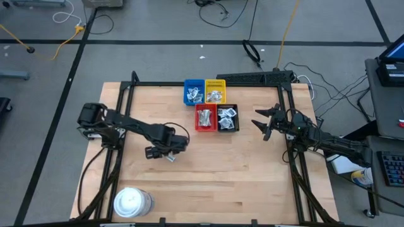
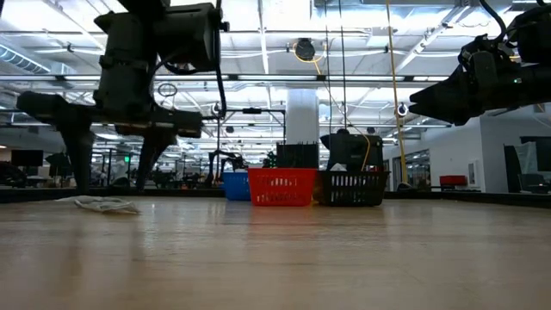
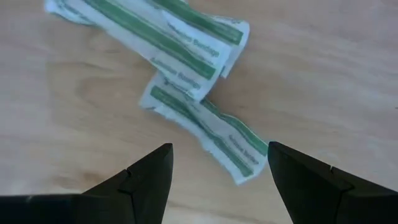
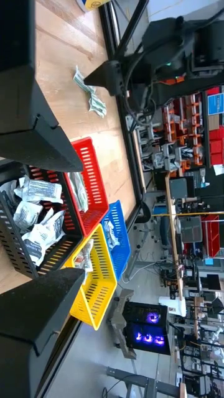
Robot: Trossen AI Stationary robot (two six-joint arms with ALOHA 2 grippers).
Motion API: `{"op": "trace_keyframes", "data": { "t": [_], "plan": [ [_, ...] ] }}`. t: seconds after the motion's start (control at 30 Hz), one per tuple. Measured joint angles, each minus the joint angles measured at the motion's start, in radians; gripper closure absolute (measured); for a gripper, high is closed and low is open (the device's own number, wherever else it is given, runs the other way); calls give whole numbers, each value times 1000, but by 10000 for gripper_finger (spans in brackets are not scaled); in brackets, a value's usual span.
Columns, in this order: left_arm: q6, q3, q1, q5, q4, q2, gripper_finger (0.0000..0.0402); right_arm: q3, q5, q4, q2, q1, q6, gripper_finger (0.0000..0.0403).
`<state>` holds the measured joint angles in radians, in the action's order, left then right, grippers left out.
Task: Pick & Place First Aid Supplies
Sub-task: Put the bottom bandage pack into the red bin
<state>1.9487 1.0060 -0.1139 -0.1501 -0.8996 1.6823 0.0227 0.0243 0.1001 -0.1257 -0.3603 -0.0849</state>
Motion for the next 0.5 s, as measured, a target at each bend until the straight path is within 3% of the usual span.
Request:
{"op": "trace_keyframes", "data": {
  "t": [0.33, 0.5],
  "plan": [
    [-34, 1, -1, -41, 101, 75, 136, 0, 0, 0, 0, 0, 0, 140],
    [-41, 0, -27, -64, 101, 75, 185, 0, 0, 0, 0, 0, 0, 140]
  ]
}}
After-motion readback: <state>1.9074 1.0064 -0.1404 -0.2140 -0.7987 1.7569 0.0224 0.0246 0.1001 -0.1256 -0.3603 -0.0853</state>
